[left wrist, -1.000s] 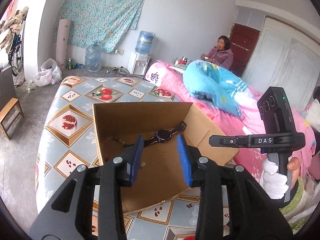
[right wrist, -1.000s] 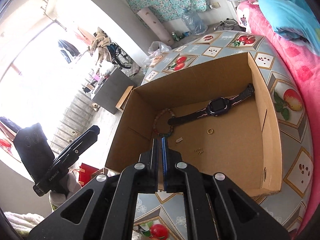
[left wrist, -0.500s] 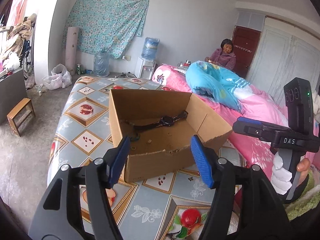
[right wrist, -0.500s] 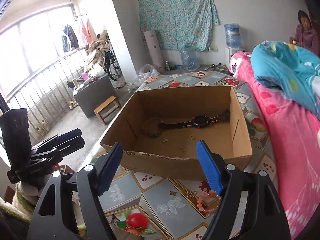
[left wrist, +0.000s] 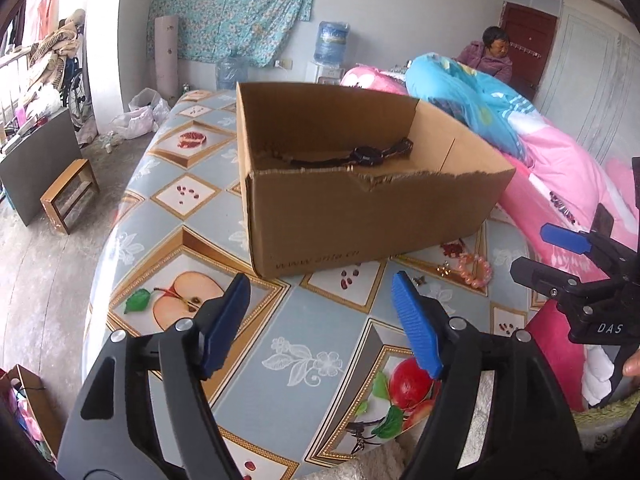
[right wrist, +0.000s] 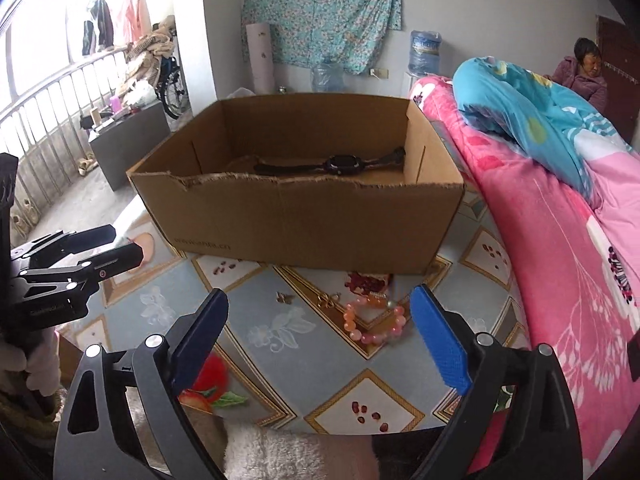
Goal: Organize jewelry
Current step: 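Withdraw both open grippers from the box toward the bead bracelet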
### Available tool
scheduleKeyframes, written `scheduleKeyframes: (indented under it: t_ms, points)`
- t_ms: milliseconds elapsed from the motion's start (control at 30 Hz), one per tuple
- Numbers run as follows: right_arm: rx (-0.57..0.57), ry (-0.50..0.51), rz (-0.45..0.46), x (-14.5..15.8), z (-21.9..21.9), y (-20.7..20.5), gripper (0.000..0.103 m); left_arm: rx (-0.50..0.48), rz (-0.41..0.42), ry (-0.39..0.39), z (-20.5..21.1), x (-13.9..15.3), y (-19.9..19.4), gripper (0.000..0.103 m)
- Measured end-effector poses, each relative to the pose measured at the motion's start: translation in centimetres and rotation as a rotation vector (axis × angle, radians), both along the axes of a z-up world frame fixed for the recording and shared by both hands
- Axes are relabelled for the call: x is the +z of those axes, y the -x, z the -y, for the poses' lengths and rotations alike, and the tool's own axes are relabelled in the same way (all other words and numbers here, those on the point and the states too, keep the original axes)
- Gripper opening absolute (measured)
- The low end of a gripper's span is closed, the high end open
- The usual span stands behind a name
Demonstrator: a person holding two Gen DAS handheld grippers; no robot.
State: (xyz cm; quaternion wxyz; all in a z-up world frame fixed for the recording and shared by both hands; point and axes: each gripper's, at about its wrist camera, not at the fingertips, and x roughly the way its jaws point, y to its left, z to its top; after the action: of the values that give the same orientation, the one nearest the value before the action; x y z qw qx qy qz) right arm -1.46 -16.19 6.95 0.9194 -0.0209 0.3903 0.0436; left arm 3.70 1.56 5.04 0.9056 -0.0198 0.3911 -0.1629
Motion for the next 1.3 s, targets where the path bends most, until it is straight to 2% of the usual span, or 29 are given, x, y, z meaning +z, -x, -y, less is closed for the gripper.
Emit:
scheduleKeyframes:
  t_ms: [200, 500, 833, 1033, 1300]
  points:
    - [-0.027, 0.001, -0.065, -2.5, 0.6, -0.6, 0.09, 0.0, -0.092, -0.1, 1.7, -3.6, -1.0, 0.069]
    - [-0.076, 0.006, -0.075, -3.2, 1.3, -1.2, 0.09, 0.012, -0.156, -0.134, 2.4, -5.8, -1.8, 0.069]
    - [-0.081, -0.001, -0.081, -3.8, 1.4, -1.9, 0.09, -0.004, -0.155, -0.162, 3.4, -6.4, -2.2, 0.072]
    - [-0.084, 0.001, -0.073, -3.8, 1.6, -2.2, 0.09, -0.012, -0.146, -0.21, 4.4, -6.6, -2.5, 0.076]
    - [-0.093, -0.003, -0.062, -3.8, 1.9, -2.4, 0.09, -0.005, -0.148, -0.21, 4.4, -6.6, -2.6, 0.08]
